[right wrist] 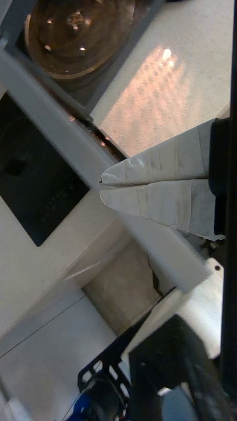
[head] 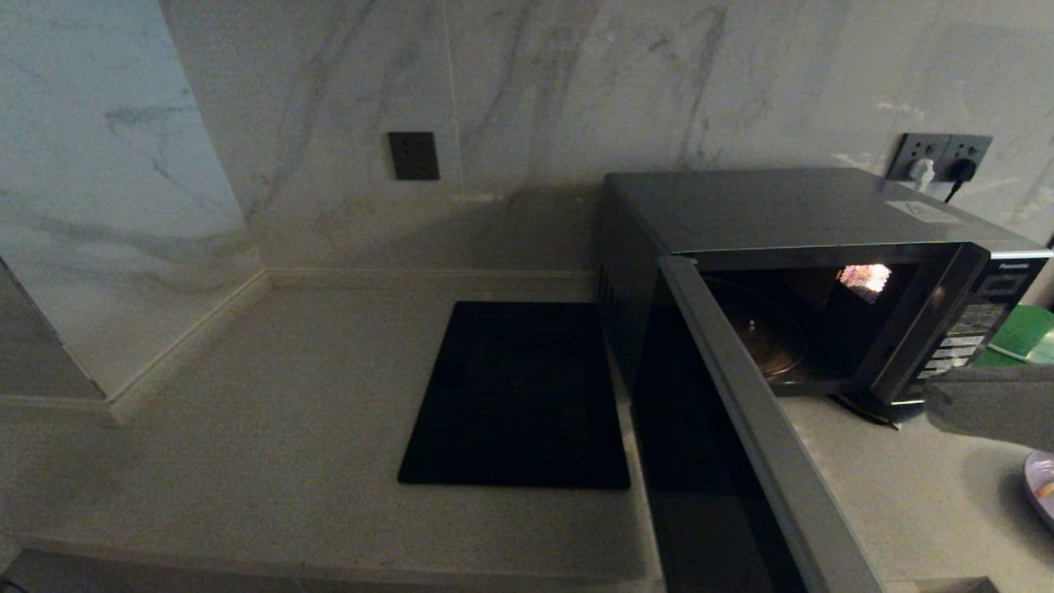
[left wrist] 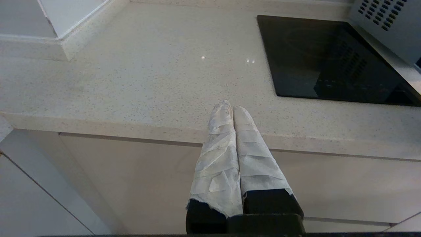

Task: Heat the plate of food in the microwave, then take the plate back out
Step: Close the microwave oven

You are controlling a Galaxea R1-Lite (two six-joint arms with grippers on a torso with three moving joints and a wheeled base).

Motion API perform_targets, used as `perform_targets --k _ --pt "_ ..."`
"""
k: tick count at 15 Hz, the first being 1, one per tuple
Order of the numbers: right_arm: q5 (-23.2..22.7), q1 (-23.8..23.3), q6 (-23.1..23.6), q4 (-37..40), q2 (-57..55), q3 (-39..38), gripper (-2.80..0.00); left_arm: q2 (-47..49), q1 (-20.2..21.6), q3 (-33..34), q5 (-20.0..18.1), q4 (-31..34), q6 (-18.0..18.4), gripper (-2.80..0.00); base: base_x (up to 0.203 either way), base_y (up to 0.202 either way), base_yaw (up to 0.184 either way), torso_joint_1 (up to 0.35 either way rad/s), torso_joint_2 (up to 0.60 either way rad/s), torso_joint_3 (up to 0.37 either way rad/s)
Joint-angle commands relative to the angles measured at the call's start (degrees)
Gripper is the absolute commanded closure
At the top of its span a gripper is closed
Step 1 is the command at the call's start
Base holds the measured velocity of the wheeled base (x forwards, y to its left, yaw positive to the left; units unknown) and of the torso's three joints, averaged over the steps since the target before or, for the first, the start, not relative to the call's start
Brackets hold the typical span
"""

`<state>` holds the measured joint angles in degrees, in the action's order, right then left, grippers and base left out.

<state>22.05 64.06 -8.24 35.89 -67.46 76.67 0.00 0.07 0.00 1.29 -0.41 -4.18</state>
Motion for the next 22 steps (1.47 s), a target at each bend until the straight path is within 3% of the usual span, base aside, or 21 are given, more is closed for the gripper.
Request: perform_targets --k 1,4,6,22 --pt "5.3 3.1 -0.1 0.2 -6.7 1.7 0.0 0.1 0.0 0.0 0.0 0.0 0.0 0.0 0.0 0.0 0.0 0.0 0.0 0.0" --pt "8.0 3.5 -0.1 1.2 -9.6 1.8 0.0 0.0 0.0 0.0 0.0 0.0 0.0 0.0 0.0 0.0 0.0 0.0 0.0 0.0" --pt "10.0 3.6 -0.7 5.9 -10.8 1.8 0.0 0.0 0.0 0.0 0.0 0.0 0.0 0.0 0.0 0.0 0.0 0.0 0.0 0.0" --pt "11.0 3.9 -1.1 6.4 -15.1 1.8 0.0 0.1 0.0 0.0 0.0 0.0 0.0 0.0 0.0 0.0 0.0 0.0 0.0 0.0"
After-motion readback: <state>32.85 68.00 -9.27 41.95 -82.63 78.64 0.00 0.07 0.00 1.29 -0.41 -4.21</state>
